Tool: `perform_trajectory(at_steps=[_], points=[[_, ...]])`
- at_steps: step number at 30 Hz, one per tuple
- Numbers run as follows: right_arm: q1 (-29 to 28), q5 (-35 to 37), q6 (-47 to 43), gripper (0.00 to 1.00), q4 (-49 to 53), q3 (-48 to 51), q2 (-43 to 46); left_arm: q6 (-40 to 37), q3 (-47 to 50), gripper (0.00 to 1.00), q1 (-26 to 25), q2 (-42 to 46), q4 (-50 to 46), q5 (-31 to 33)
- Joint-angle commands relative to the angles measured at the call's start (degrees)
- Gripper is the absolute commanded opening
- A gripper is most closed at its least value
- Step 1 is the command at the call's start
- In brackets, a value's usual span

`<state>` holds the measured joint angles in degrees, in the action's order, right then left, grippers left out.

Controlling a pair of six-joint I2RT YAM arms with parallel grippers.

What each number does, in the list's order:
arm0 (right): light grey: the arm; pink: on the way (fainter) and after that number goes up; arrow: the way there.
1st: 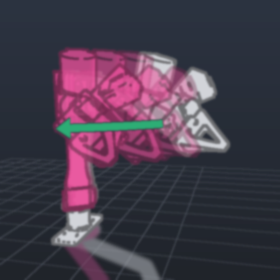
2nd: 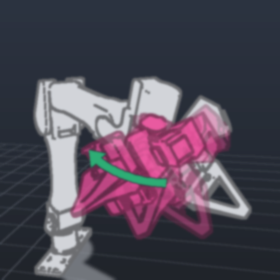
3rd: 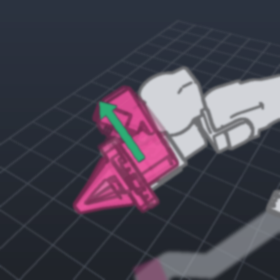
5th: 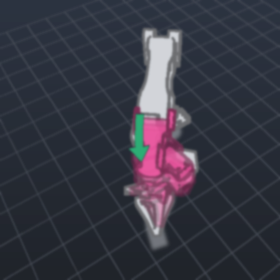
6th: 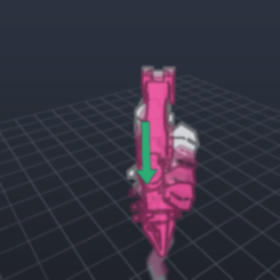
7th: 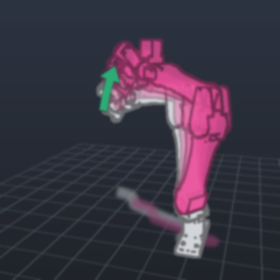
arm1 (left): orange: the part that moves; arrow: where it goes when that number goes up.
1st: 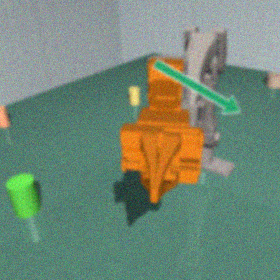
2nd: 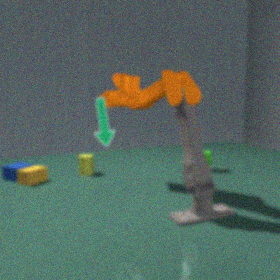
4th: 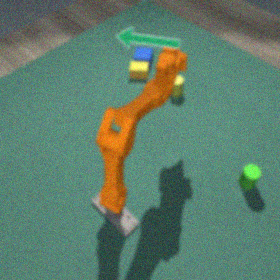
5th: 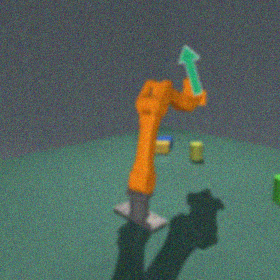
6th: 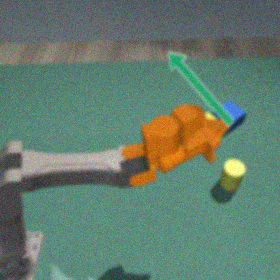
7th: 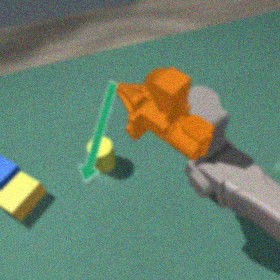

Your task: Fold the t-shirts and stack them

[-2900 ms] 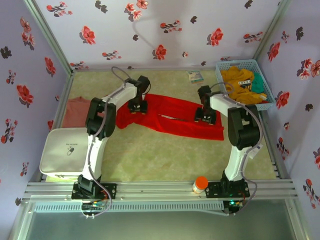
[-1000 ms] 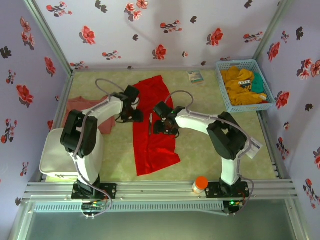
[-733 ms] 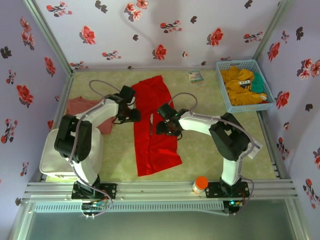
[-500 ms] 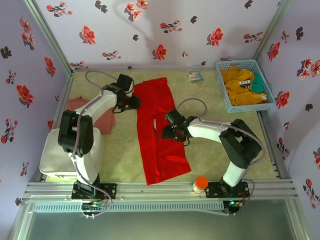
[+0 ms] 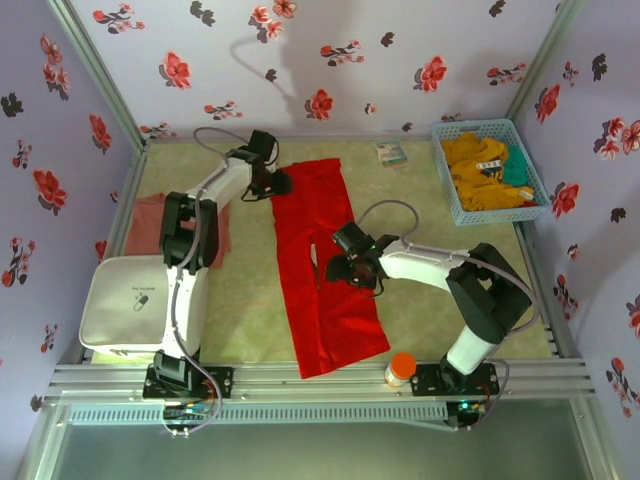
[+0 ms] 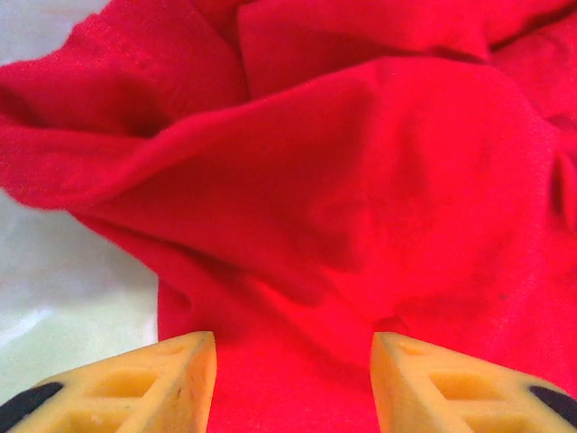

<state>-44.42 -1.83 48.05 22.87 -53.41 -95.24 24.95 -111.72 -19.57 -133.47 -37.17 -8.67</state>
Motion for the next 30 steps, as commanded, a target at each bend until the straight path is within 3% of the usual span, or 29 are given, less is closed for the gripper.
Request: perform_trajectory(at_steps=[1, 3, 6, 12, 16, 20, 24, 30], points=[[-0.31, 3.10, -0.38, 0.76, 6.17, -1.91, 0.67, -0.96, -6.48, 0.48, 0.76, -4.45, -2.89, -1.41], [-0.31, 3.66, -0.55, 0.79, 6.63, -1.99, 1.13, -1.00, -10.25, 0.47, 1.09, -7.43, -4.24, -1.83], [-0.40, 5.45, 0.46, 0.93, 6.48, -0.62, 3.23, -1.30, -16.96, 0.48, 1.77, -12.05, -6.19, -2.49], [-0.40, 8.26, 1.25, 0.99, 6.64, 0.86, 6.72, -0.99, -34.08, 0.48, 3.78, -22.27, -10.70, -4.77], [-0.40, 9.75, 1.50, 0.99, 6.63, 1.84, 7.90, -0.56, -38.36, 0.48, 4.56, -23.22, -8.95, -7.62], [-0.34, 10.18, 1.78, 0.99, 6.70, 3.05, 9.35, -3.50, -35.51, 0.58, 4.59, -16.72, -8.18, -8.21], [-0.18, 9.94, 1.86, 0.98, 7.91, 4.17, 11.06, -4.78, -27.96, 0.62, 4.47, -6.52, -9.32, -8.95], [0.36, 4.29, 2.06, 0.88, 8.43, 6.15, 13.93, -4.03, -2.66, 0.62, 2.77, 12.15, -7.39, -9.09]])
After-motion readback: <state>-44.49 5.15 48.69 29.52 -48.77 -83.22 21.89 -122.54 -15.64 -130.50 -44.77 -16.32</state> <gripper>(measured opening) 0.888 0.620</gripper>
